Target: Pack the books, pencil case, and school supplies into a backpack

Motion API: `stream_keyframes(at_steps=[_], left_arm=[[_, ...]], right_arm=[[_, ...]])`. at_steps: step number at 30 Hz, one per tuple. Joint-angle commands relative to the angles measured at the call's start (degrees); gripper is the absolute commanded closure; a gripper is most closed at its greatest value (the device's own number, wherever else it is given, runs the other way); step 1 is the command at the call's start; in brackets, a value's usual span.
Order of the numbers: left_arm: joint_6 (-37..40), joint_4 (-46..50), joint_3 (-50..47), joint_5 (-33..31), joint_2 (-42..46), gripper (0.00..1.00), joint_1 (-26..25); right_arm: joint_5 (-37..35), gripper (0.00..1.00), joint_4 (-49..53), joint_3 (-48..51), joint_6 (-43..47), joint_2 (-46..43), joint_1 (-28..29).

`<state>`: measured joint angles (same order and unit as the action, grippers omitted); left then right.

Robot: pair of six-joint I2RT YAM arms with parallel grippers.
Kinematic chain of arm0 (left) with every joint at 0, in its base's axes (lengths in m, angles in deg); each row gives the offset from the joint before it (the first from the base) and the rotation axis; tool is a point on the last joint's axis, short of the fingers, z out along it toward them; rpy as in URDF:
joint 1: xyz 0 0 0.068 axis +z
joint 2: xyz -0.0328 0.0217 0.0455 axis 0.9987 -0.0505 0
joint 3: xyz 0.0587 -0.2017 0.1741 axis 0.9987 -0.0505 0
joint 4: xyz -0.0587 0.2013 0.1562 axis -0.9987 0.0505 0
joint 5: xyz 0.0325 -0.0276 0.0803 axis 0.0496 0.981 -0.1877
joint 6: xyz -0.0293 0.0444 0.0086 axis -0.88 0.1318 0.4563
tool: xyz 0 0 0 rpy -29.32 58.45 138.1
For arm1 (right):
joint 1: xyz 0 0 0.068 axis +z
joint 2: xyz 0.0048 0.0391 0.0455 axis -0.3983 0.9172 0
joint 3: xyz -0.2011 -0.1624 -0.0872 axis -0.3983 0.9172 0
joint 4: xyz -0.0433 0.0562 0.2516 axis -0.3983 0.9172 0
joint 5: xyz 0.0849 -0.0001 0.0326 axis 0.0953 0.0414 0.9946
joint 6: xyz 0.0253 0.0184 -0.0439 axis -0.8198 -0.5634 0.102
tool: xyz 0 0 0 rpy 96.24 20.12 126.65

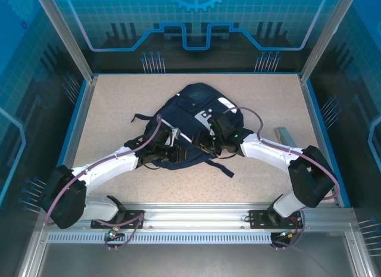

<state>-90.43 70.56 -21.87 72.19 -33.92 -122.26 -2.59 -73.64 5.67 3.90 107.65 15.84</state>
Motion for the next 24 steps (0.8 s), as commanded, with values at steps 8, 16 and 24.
stream_keyframes(at_steps=[8,16,24], left_arm=[[3.8,-3.1,1.8,-4.2,-0.6,0.98,-0.6],[8.3,3.3,3.4,-13.3,1.0,1.00,-0.5],[6.7,8.1,6.1,-28.8,-1.0,1.00,1.9]], right_arm=[[-3.7,0.58,2.5,-3.9,-0.8,3.7,-0.3],[-16.4,0.83,11.7,-7.8,5.8,3.4,-1.2],[-22.7,0.87,15.1,-10.8,13.8,4.7,-5.5]])
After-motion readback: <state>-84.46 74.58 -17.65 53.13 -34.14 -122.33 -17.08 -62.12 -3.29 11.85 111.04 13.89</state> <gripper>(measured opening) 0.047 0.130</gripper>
